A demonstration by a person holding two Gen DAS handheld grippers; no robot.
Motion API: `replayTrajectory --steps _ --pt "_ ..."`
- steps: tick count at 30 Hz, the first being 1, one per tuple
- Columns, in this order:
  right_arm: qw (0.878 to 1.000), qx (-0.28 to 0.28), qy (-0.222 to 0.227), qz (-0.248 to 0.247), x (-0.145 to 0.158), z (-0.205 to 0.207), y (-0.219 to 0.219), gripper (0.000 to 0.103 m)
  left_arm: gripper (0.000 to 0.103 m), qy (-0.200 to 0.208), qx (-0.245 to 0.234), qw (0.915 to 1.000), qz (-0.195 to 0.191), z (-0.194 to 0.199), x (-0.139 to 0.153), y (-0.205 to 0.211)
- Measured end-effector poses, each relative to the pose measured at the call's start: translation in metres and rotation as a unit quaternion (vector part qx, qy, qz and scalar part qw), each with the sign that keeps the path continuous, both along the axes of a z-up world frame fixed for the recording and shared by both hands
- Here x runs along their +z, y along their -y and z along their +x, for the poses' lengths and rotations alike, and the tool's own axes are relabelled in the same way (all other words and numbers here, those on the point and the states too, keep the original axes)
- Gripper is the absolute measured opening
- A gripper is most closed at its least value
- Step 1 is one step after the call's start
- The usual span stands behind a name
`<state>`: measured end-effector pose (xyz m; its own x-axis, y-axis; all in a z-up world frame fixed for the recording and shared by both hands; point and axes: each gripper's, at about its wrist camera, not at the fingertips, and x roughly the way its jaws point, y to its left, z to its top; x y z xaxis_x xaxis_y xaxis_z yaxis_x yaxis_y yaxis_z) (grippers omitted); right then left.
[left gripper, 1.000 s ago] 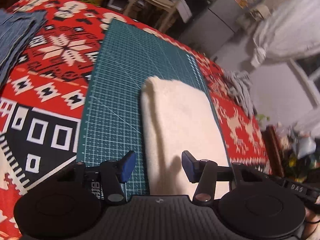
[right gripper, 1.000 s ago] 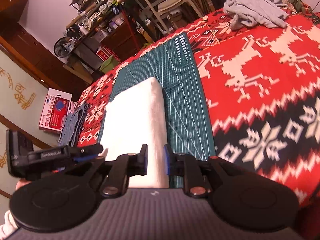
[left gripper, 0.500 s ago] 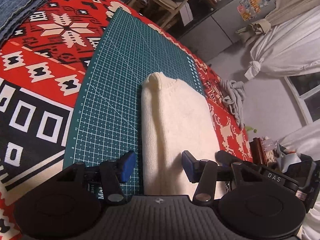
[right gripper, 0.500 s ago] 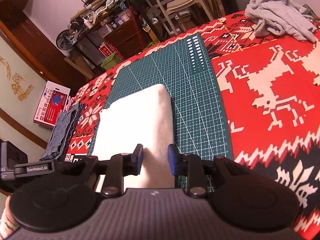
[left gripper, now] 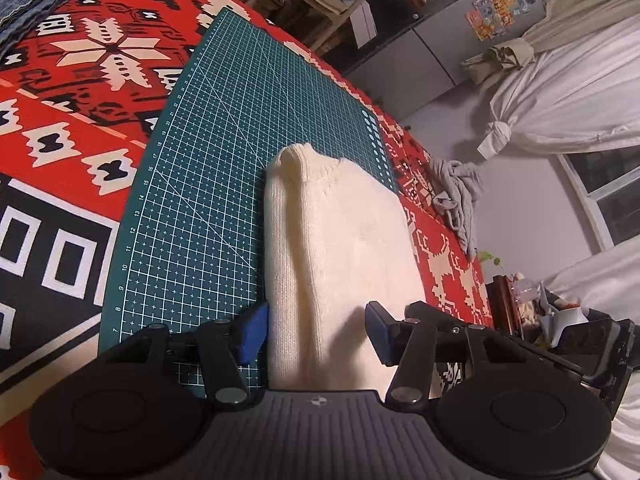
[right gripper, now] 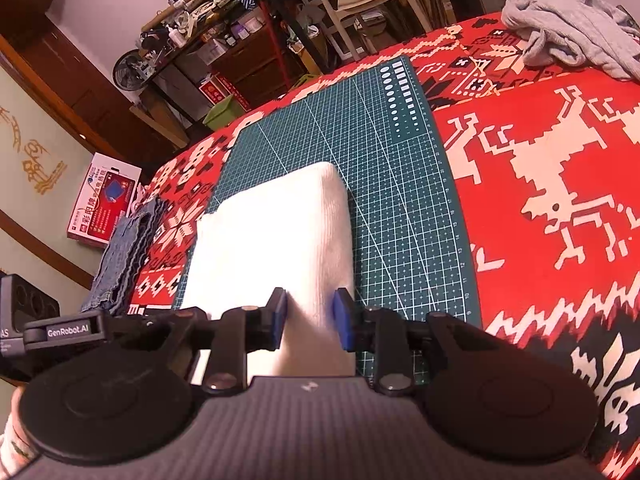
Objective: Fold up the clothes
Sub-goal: 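Close both tools on the folded sweater's end to grasp it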
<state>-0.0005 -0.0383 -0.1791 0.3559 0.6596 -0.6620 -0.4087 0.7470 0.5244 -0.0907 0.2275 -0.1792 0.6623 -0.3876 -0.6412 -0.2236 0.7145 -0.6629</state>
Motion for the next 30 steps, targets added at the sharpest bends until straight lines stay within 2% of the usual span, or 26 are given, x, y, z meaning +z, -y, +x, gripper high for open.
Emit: replayTrajectory --steps 3,7,13,30 --pt "1.000 0.000 0.004 -0.003 0.000 -0.001 -0.001 0.024 0.042 -0.005 -0.003 0.9994 0.033 0.001 0.003 0.007" --pt "1.000 0.000 0.010 -0.007 0.000 -0.002 -0.002 0.022 0.033 -0.012 0.003 0.9989 0.046 0.003 0.007 0.009" --pt "1.000 -0.008 0.013 -0.001 0.006 -0.004 -0.003 0.018 0.027 -0.002 -0.004 0.9970 0.077 0.002 0.016 0.015" --pt "0.999 -0.021 0.028 0.019 0.031 -0.013 -0.021 0.017 0.026 0.033 0.033 0.9942 0.097 -0.010 0.045 -0.009"
